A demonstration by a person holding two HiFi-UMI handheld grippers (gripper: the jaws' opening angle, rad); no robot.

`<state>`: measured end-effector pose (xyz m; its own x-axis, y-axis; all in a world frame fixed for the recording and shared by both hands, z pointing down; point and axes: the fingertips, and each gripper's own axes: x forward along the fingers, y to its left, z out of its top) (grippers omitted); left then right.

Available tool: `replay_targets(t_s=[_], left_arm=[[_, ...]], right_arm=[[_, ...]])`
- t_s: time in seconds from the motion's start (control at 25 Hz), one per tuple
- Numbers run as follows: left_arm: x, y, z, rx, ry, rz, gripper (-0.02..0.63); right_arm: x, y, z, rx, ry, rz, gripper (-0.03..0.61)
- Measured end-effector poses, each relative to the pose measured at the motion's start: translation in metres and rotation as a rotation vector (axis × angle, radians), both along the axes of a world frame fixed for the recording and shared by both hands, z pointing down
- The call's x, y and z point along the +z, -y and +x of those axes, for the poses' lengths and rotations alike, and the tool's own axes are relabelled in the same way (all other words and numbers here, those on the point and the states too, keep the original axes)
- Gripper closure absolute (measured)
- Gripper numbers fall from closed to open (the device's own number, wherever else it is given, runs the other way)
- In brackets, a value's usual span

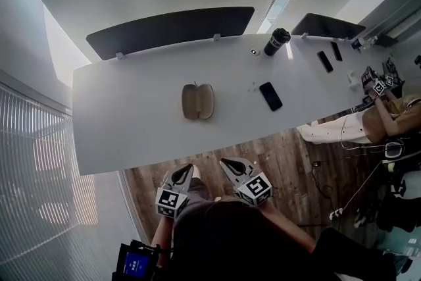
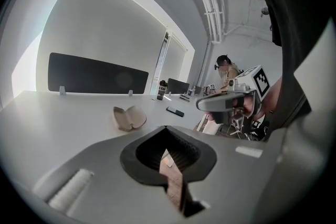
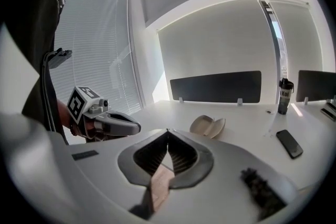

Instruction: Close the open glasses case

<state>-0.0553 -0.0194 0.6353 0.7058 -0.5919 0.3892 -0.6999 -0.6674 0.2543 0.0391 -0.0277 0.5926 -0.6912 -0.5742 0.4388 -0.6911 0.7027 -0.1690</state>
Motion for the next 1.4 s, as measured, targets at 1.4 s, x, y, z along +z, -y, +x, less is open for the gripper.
replay_targets(t_s=[1.4], left_arm=[[0.074, 0.205, 0.017, -0.124, 0.092, -0.244, 0.607]], right_arm=[[0.067, 0.22, 0.074, -0.002, 0.125, -0.162, 0.571]])
